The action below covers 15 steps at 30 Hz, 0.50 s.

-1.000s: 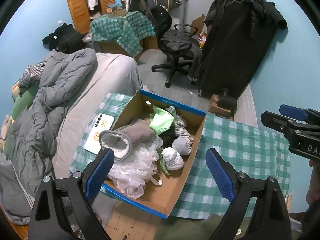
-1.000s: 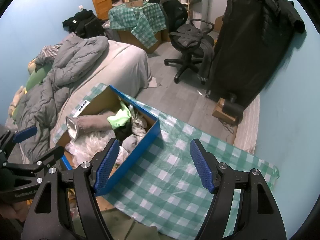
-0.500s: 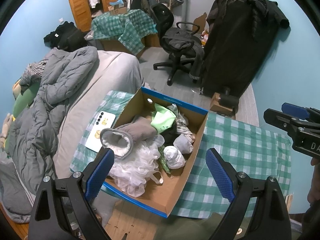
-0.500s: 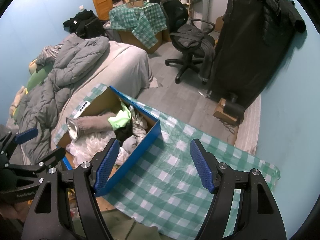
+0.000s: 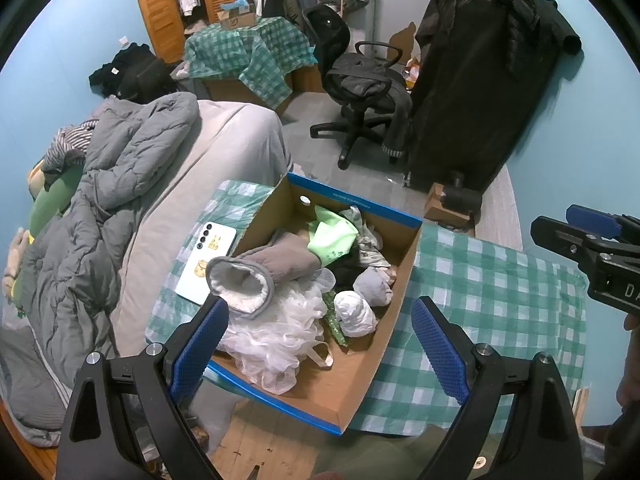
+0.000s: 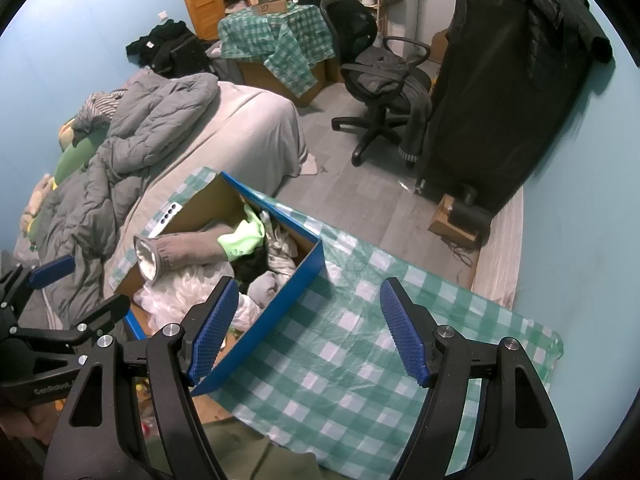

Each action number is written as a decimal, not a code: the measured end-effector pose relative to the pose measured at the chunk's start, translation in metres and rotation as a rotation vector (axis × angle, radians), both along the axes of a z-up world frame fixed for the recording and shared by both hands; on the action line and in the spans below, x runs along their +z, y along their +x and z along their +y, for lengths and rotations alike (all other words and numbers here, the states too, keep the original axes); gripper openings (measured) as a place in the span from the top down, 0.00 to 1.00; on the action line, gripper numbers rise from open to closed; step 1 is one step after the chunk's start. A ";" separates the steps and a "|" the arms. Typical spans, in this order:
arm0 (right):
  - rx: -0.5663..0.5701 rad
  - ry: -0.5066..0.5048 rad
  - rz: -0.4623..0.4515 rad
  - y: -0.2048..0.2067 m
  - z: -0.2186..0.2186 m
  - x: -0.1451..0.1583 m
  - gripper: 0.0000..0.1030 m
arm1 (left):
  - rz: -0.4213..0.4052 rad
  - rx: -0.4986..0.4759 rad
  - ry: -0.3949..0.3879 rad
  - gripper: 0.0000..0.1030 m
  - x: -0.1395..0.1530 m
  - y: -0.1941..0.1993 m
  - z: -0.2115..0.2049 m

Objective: Organize soft objects

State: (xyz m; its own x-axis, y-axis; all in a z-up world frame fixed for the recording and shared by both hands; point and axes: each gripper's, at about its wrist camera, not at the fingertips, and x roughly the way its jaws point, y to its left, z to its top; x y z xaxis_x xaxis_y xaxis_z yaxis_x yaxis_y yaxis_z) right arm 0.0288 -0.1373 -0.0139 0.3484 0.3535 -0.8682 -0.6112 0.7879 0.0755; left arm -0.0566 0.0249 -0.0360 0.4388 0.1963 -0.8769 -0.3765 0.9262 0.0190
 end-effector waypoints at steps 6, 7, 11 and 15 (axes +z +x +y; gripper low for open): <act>0.002 0.001 0.001 0.000 0.000 0.000 0.29 | 0.001 0.002 0.001 0.09 0.000 0.001 0.000; 0.002 0.000 0.001 0.000 0.001 0.000 0.29 | 0.001 0.003 0.000 0.09 0.000 0.000 0.000; 0.004 0.001 0.002 -0.002 0.003 0.000 0.29 | 0.003 0.004 0.002 0.09 0.000 0.001 0.001; 0.002 0.002 0.004 -0.001 0.002 0.000 0.29 | 0.007 0.008 0.001 0.09 0.001 -0.003 0.004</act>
